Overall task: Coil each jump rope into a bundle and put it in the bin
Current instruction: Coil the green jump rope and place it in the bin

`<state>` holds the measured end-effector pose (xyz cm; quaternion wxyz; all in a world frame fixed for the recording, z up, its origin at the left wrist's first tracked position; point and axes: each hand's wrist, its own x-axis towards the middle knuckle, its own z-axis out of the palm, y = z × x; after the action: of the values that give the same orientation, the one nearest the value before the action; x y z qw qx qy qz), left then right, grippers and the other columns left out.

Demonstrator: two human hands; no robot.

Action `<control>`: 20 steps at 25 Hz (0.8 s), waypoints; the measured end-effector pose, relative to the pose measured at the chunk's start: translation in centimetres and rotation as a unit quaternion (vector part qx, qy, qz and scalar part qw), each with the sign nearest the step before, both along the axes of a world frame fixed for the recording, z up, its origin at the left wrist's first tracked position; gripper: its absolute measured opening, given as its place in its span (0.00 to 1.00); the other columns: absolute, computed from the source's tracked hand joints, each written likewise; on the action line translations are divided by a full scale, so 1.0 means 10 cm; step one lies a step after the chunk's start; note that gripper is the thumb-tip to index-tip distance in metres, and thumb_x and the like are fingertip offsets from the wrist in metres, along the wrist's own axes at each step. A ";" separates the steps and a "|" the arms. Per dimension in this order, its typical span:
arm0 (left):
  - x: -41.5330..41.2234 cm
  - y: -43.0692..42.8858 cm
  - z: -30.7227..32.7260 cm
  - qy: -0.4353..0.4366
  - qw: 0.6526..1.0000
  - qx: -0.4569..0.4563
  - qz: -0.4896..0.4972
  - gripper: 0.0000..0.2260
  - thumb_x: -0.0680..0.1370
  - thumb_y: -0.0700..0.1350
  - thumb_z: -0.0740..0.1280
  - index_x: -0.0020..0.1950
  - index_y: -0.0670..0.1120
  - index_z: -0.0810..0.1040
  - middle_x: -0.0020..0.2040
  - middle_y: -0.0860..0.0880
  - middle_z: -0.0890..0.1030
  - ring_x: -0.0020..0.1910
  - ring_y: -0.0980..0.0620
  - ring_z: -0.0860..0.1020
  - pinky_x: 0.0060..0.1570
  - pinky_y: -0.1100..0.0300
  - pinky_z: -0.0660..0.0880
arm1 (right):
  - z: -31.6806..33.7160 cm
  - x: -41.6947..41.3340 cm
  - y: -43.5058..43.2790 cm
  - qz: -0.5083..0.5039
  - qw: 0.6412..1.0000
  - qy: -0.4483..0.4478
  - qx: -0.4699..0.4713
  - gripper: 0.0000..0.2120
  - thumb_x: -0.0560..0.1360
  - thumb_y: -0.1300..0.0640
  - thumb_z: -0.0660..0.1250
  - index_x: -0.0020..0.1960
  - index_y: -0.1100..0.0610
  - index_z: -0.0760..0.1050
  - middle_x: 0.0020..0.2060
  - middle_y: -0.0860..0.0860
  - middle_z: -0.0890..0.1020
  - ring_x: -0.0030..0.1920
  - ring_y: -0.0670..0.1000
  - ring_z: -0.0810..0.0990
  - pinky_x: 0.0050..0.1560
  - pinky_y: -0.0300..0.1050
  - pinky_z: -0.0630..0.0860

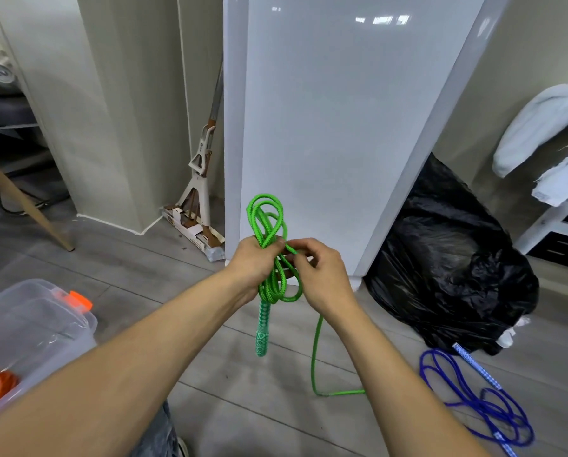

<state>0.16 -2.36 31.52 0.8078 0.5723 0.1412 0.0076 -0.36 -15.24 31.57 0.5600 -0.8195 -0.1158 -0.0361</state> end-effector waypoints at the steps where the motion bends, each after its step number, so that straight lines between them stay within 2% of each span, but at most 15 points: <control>1: 0.00 0.01 0.00 0.012 1.000 -0.020 0.001 0.07 0.81 0.37 0.64 0.54 0.33 0.77 0.49 0.33 0.82 0.46 0.35 0.84 0.45 0.42 0.82 | -0.01 0.00 0.00 0.014 1.000 -0.005 -0.016 0.14 0.79 0.65 0.63 0.55 0.52 0.83 0.44 0.45 0.85 0.41 0.42 0.86 0.48 0.42 0.82; 4: 0.00 -0.03 0.03 0.026 0.998 -0.052 -0.015 0.04 0.81 0.36 0.64 0.51 0.35 0.76 0.44 0.37 0.81 0.41 0.40 0.83 0.41 0.46 0.83 | -0.01 0.00 -0.05 -0.003 0.999 -0.010 -0.033 0.12 0.78 0.62 0.65 0.54 0.50 0.83 0.44 0.45 0.86 0.41 0.46 0.86 0.48 0.45 0.81; 7: 0.07 -0.06 0.06 0.013 0.999 -0.032 0.012 0.02 0.81 0.36 0.64 0.50 0.37 0.74 0.45 0.39 0.83 0.39 0.42 0.84 0.38 0.48 0.83 | 0.02 -0.08 -0.04 -0.060 0.997 0.000 -0.050 0.03 0.77 0.57 0.69 0.50 0.54 0.77 0.41 0.47 0.84 0.41 0.47 0.84 0.42 0.44 0.76; 9: 0.12 -0.07 0.07 0.010 0.997 -0.072 0.024 0.03 0.82 0.35 0.61 0.49 0.39 0.72 0.44 0.41 0.82 0.37 0.44 0.85 0.34 0.52 0.82 | 0.04 -0.13 -0.07 -0.066 0.995 -0.005 -0.076 0.03 0.78 0.54 0.68 0.49 0.53 0.76 0.37 0.47 0.82 0.41 0.49 0.82 0.40 0.43 0.73; 11: 0.13 -0.06 0.08 0.009 0.994 -0.106 0.032 0.06 0.82 0.35 0.59 0.47 0.41 0.71 0.40 0.44 0.79 0.34 0.47 0.84 0.31 0.55 0.81 | 0.05 -0.15 -0.17 -0.040 0.996 0.004 -0.074 0.04 0.80 0.54 0.67 0.49 0.53 0.77 0.35 0.48 0.82 0.35 0.45 0.80 0.37 0.41 0.70; 13: 0.12 -0.06 0.08 0.011 0.992 -0.117 0.034 0.07 0.82 0.35 0.59 0.45 0.42 0.72 0.36 0.46 0.75 0.29 0.50 0.80 0.31 0.57 0.80 | 0.07 -0.15 -0.30 0.008 0.998 0.041 -0.051 0.03 0.80 0.56 0.67 0.48 0.53 0.78 0.34 0.50 0.83 0.26 0.39 0.75 0.33 0.40 0.67; 15: 0.10 -0.09 0.05 0.013 0.989 -0.142 0.034 0.08 0.82 0.35 0.59 0.44 0.42 0.72 0.33 0.47 0.73 0.27 0.51 0.75 0.31 0.57 0.80 | 0.07 -0.15 -0.42 0.062 0.993 0.091 -0.034 0.04 0.80 0.57 0.67 0.47 0.53 0.78 0.34 0.52 0.85 0.21 0.41 0.70 0.30 0.40 0.66; 17: 0.10 -0.09 0.03 0.014 0.988 -0.155 0.024 0.08 0.82 0.36 0.60 0.44 0.43 0.70 0.32 0.48 0.72 0.24 0.52 0.72 0.28 0.59 0.77 | 0.06 -0.17 -0.51 0.101 0.986 0.126 -0.031 0.04 0.80 0.57 0.67 0.46 0.52 0.78 0.34 0.53 0.85 0.23 0.48 0.67 0.28 0.39 0.66; 20: 0.11 -0.06 0.05 0.009 0.991 -0.133 0.024 0.07 0.83 0.37 0.59 0.45 0.44 0.69 0.32 0.48 0.70 0.21 0.54 0.68 0.24 0.65 0.70 | 0.09 -0.20 -0.61 0.144 0.977 0.154 -0.034 0.05 0.81 0.56 0.67 0.48 0.54 0.80 0.34 0.54 0.85 0.24 0.50 0.67 0.27 0.39 0.66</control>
<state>1.30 -2.93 32.03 0.8751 0.4562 0.1617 0.0028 -2.38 -21.32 32.50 0.5421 -0.8087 -0.1461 0.1757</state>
